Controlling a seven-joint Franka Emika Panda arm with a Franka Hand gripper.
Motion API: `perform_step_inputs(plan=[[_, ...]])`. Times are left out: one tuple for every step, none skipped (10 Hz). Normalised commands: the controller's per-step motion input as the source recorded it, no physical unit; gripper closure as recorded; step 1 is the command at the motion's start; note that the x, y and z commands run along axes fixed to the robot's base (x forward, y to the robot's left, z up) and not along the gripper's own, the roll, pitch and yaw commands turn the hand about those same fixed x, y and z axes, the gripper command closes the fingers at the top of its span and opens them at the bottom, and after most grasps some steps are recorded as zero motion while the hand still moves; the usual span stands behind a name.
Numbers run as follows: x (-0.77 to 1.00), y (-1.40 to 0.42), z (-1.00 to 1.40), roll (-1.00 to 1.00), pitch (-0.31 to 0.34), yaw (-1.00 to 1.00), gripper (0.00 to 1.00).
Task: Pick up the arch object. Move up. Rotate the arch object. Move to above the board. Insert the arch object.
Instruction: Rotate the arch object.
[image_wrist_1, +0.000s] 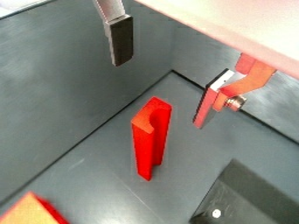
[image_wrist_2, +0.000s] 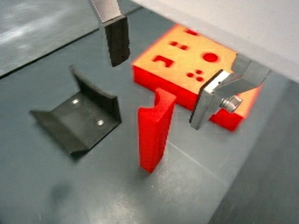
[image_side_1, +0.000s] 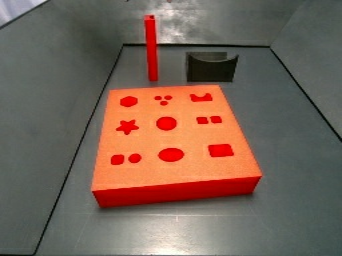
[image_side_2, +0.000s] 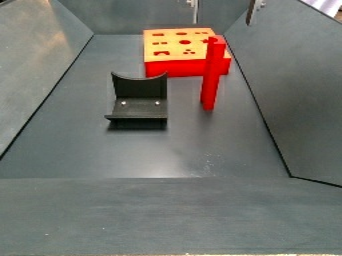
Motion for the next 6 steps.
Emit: perform_step_inputs(plan=[[0.01,0.07,-0.01,0.0,0.011,-1.0,0.0],[0.02,0.05,-0.01,0.0,0.011,-1.0,0.0],[0.02,0.04,-0.01,0.0,0.012,-1.0,0.0],[0.02,0.03,-0.01,0.0,0.012,-1.0,0.0],[0.02,0.03,-0.01,0.0,0.013,-1.0,0.0],[0.02,0.03,-0.01,0.0,0.014,-1.0,0.0]])
